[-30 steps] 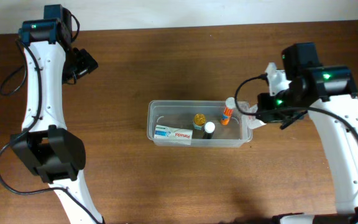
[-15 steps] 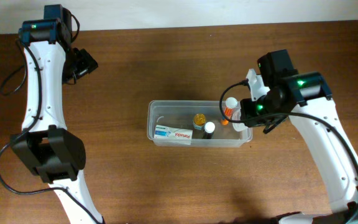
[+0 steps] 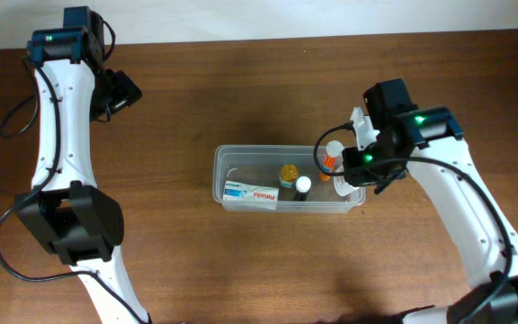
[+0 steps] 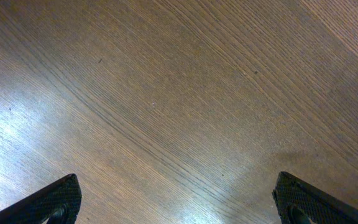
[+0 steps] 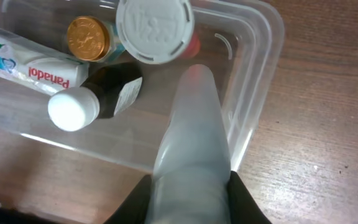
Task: Pack container
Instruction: 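Lower the squeeze bottle upright into the container beside the tube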
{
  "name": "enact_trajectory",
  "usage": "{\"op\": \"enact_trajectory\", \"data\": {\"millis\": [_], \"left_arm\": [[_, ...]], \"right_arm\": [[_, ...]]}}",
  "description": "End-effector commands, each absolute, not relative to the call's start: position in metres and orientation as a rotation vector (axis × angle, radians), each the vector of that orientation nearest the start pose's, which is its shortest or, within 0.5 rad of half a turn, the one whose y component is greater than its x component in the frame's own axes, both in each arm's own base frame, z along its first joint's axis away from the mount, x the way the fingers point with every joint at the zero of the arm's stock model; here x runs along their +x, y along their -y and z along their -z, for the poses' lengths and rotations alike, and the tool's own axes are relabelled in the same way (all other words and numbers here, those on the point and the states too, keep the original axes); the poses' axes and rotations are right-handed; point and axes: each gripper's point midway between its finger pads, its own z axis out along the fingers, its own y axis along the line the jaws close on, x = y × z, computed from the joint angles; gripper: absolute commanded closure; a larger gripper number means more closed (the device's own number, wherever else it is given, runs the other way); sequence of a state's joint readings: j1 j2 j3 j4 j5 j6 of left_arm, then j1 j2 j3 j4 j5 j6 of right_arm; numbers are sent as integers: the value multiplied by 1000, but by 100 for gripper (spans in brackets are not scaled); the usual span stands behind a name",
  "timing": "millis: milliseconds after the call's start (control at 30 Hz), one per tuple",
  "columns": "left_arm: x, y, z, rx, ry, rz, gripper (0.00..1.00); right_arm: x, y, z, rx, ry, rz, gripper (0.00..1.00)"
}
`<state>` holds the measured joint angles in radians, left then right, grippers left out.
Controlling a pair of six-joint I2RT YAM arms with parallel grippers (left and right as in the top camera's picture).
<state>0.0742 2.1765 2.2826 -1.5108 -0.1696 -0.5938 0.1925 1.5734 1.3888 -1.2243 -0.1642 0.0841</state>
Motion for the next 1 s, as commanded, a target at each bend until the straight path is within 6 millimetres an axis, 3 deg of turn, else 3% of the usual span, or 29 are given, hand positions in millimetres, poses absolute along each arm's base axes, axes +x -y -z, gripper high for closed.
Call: {"op": "enact_trajectory", "data": {"millis": [0, 233, 367, 967], "left_arm": [[443, -65, -191, -962, -2730, -180, 1], [443, -65, -191, -962, -2730, -180, 1], [443, -65, -191, -962, -2730, -180, 1], [443, -65, -191, -962, -2730, -180, 1]], "right_arm": [[300, -100, -145, -232, -2994, -259, 83], [299, -116, -132, -302, -3018, -212, 83], [301, -107, -124, -237, -3042, -89, 83], [300, -103, -99, -240, -3099, -47, 83]]}}
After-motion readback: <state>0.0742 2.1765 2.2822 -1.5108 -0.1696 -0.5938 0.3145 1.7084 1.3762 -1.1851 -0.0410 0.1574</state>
